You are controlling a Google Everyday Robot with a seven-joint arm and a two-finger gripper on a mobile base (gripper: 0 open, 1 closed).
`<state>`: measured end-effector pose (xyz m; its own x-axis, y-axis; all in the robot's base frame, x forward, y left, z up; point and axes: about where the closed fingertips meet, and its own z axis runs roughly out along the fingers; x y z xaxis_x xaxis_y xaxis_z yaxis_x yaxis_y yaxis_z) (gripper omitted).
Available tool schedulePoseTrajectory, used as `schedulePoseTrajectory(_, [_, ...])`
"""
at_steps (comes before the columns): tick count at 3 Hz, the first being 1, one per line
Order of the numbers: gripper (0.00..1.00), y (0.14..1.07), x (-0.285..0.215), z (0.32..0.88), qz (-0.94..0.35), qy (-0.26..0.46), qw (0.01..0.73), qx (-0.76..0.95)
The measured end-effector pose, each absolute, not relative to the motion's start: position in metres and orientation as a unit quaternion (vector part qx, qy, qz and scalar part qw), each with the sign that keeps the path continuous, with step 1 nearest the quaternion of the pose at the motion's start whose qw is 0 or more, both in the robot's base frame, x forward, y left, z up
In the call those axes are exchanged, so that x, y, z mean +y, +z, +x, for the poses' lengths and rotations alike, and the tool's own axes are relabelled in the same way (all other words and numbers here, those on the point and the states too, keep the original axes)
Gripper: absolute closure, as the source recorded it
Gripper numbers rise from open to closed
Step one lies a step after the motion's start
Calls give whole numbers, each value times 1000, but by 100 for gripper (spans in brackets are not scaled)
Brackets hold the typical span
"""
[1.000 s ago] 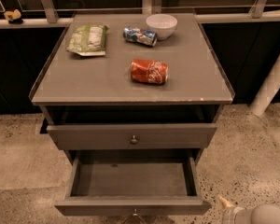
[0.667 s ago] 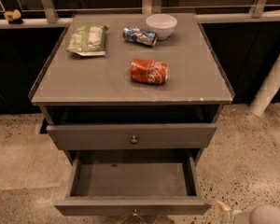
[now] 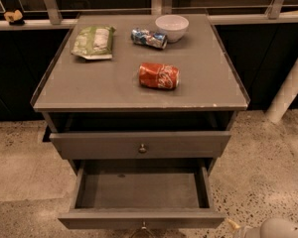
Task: Close middle drawer
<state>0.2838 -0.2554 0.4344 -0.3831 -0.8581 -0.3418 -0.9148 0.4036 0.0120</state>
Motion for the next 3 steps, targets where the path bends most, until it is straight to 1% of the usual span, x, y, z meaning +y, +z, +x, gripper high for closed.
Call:
schedulePoseTrajectory(2, [0,410,-251,265,-544,110,86,828])
schedulePoseTrajectory(3, [0,402,-243,263,-552,125,80,820])
